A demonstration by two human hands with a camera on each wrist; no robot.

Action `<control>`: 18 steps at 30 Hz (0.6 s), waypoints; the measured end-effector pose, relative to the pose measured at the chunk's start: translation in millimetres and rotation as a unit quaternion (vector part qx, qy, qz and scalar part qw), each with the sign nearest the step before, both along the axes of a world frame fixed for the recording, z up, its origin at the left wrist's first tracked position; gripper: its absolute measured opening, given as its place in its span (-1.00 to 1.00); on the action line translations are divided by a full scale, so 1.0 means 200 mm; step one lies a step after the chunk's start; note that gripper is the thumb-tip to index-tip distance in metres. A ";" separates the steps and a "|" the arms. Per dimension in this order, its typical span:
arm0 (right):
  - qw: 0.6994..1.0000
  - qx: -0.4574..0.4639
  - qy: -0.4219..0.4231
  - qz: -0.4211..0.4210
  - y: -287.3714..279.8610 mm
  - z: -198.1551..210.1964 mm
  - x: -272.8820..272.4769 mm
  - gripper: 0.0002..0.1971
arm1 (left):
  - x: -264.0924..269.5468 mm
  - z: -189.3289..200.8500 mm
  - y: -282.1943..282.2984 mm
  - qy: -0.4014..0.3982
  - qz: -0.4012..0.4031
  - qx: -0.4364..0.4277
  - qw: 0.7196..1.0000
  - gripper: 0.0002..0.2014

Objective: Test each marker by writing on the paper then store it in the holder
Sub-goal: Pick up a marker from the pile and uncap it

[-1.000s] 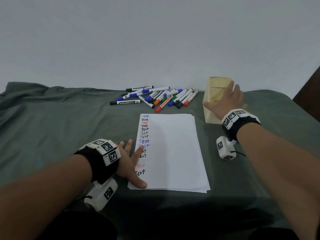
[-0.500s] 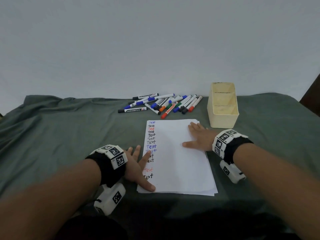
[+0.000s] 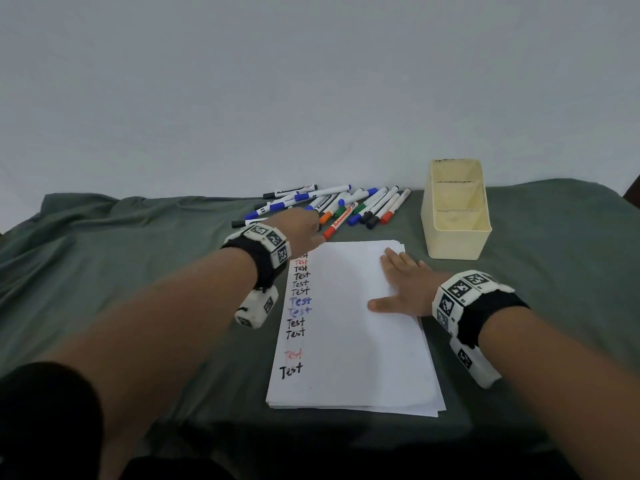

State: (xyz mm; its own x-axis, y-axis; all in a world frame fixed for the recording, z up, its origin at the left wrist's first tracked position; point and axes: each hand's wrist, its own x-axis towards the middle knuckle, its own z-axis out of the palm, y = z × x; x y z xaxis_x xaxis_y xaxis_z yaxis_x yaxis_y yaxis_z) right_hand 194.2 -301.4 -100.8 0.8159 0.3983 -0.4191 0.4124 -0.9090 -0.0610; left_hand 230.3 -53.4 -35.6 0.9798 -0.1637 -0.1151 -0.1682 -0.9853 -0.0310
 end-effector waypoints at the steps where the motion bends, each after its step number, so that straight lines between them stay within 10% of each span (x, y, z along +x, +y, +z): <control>1: 1.000 0.002 0.003 -0.001 0.00 0.00 0.00 0.12 | 0.05 -0.02 -0.01 -0.007 -0.006 -0.008 1.000 -0.70; 10: 0.996 0.076 -0.039 0.003 -0.01 0.02 0.04 0.08 | 0.26 -0.12 -0.17 -0.003 -0.012 0.052 0.999 -0.82; 18: 0.987 0.135 -0.088 -0.010 -0.02 0.08 0.02 -0.03 | 0.12 -0.08 0.00 -0.051 0.010 -0.068 0.996 -0.82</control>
State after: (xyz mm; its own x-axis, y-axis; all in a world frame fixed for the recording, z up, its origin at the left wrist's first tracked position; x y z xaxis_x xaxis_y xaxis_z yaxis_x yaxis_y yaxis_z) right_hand 198.4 -304.5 -85.6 0.8754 0.4594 -0.1504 0.4208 -0.8773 -0.2307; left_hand 254.9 -53.7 -52.3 0.9886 -0.1506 0.0067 -0.1506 -0.9848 0.0870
